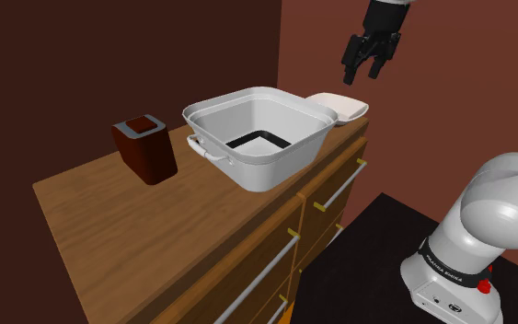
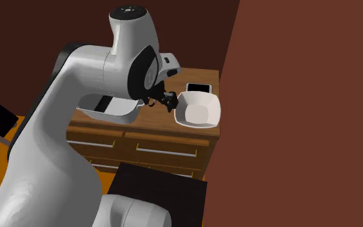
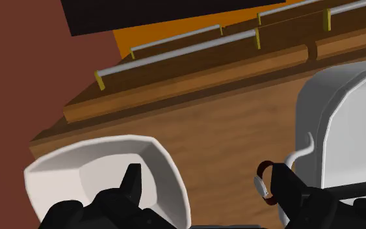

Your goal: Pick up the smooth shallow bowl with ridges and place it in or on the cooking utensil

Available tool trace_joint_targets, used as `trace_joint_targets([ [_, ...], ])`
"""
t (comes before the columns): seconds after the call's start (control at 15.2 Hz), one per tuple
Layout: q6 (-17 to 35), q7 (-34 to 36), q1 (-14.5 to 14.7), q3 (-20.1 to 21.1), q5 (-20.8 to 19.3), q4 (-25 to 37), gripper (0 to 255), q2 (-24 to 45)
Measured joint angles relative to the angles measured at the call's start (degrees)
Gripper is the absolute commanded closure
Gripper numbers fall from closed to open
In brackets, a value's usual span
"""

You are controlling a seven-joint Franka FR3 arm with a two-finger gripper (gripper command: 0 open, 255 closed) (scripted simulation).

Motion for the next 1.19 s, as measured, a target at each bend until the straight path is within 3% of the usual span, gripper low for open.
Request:
trace_joint_targets([
  [0.26,1.6,-3.7,0.5,-1.6,-0.7,0.3,0,3.7],
  [0.86,7.3,-18.7,2.7,-6.7,-2.0,7.9,0,24.6],
  [1.19,10.7,-20.1,2.8,-7.0,-2.1,5.9,0,26.8],
])
